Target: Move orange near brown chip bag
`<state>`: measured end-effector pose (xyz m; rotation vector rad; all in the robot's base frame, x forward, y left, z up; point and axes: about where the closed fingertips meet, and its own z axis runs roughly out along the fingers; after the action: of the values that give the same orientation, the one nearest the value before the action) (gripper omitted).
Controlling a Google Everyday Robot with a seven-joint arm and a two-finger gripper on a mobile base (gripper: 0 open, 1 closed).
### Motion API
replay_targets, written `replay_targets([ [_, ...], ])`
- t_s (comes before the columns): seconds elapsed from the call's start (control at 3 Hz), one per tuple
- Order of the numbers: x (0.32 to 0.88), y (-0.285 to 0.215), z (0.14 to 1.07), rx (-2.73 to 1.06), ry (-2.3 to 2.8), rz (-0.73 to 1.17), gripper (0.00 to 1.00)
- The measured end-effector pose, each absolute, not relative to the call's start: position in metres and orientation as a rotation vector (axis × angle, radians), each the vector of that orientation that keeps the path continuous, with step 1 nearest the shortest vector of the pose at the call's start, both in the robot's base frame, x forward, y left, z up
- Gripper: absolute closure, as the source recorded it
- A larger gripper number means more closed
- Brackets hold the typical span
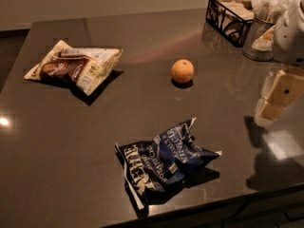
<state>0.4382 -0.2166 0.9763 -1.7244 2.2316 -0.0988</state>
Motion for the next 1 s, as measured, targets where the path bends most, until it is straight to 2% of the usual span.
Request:
replay_targets([
  [1.0,0.471,-0.2,0.957,-1.662,2.261,-0.027,0.0],
])
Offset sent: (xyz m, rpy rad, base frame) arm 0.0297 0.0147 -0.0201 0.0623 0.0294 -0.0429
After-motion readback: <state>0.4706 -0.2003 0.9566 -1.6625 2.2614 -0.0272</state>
